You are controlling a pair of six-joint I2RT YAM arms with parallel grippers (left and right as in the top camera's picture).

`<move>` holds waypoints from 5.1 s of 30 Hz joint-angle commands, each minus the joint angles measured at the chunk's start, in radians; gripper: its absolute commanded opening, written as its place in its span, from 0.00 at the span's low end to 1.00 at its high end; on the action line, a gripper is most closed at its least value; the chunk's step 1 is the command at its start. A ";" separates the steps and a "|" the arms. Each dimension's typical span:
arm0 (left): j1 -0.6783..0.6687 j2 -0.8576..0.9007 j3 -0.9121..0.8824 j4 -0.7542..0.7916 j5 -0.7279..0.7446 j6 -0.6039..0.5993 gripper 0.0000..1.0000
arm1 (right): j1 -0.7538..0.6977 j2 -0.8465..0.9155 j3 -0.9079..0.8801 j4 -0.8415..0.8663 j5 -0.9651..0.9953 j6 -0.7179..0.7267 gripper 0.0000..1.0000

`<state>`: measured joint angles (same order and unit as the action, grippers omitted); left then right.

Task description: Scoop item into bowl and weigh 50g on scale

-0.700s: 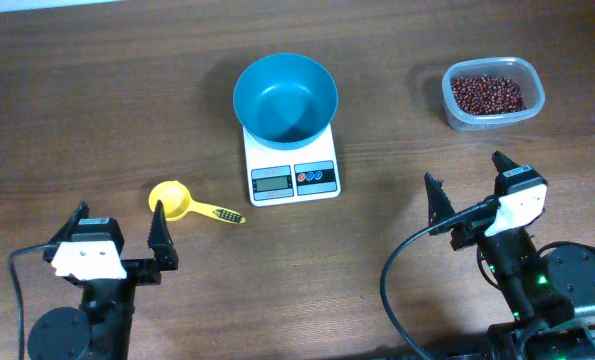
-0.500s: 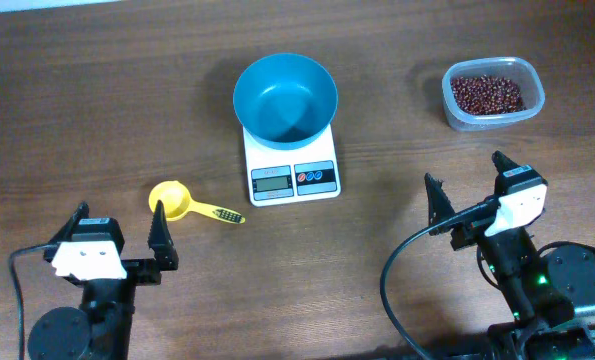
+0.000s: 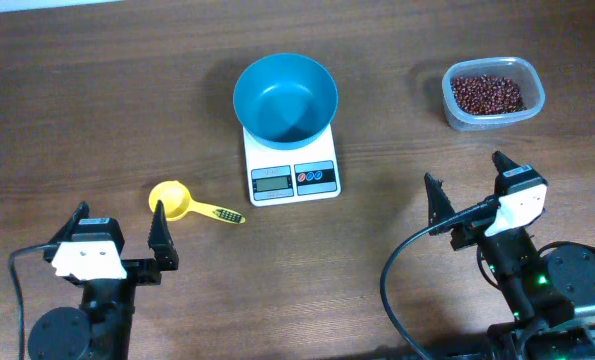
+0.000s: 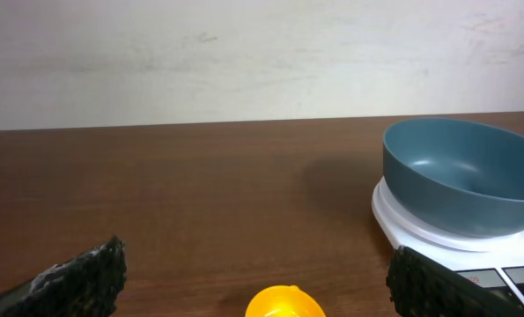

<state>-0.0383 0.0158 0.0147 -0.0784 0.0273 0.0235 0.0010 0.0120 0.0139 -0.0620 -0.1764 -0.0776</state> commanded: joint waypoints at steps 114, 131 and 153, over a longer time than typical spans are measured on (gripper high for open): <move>-0.005 -0.011 -0.005 -0.001 0.011 0.016 0.99 | 0.006 -0.006 -0.008 -0.001 0.005 0.011 0.99; -0.005 -0.011 -0.005 -0.001 0.011 0.016 0.99 | 0.006 -0.006 -0.008 -0.001 0.005 0.011 0.99; -0.005 0.531 0.917 -0.582 0.293 0.015 0.99 | 0.006 -0.006 -0.008 -0.001 0.005 0.011 0.99</move>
<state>-0.0391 0.4496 0.7956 -0.5980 0.1959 0.0307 0.0010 0.0116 0.0135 -0.0616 -0.1738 -0.0772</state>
